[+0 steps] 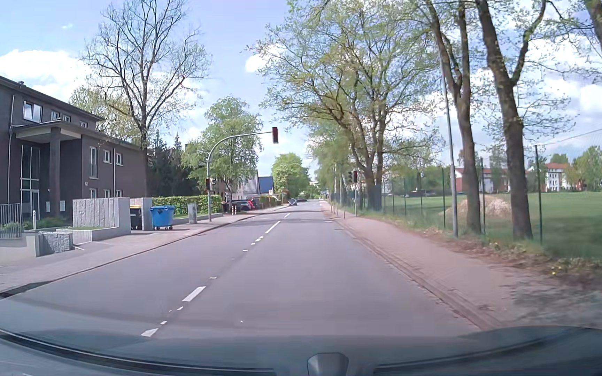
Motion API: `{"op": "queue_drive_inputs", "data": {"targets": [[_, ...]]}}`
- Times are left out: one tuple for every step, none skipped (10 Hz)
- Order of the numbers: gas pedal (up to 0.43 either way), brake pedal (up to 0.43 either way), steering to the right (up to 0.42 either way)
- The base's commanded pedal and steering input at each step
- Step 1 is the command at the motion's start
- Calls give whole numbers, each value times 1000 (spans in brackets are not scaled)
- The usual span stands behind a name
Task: Follow the waypoints while adhering to traffic rules and regulations
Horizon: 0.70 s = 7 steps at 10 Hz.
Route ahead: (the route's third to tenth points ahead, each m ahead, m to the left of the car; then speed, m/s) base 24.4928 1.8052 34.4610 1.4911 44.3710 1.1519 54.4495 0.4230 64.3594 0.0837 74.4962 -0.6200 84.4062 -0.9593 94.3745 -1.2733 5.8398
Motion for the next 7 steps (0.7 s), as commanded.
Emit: {"op": "queue_drive_inputs", "data": {"targets": [[67,0,11],[67,0,15],[67,0,19],[67,0,19],[110,0,18],[110,0,16],[110,0,11]]}}
